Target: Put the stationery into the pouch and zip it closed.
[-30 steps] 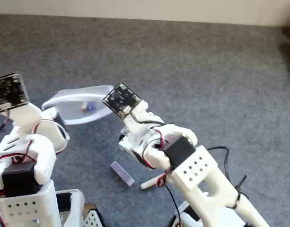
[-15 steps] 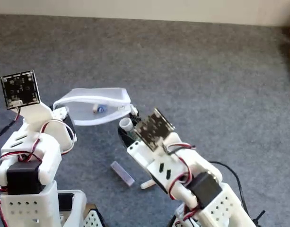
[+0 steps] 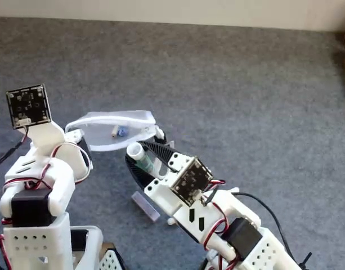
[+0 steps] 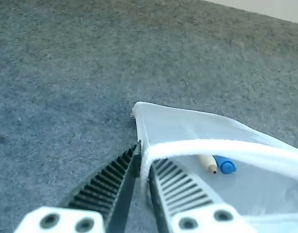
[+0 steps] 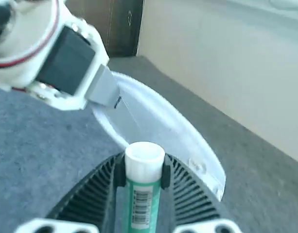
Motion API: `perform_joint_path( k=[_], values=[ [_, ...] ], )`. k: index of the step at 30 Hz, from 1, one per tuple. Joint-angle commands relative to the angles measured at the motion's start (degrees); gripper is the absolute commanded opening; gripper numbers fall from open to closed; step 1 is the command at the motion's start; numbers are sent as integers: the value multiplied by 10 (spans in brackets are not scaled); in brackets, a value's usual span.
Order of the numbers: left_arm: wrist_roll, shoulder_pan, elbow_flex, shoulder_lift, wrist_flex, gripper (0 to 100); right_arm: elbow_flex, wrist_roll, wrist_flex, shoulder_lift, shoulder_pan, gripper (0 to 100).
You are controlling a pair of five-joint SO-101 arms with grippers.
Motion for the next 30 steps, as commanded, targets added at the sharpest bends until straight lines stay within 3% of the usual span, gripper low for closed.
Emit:
perform_joint_path(
  k=[1, 14, 30],
  values=[
    [-5, 12, -11, -2, -7, 11, 7, -3, -65, -22, -7, 5],
    [-4, 10, -10, -2, -6, 7, 65, -6, -216, -59, -85, 5],
    [-4, 9, 4, -3, -7, 7, 149, -7, -514, -58, -87, 5]
  ],
)
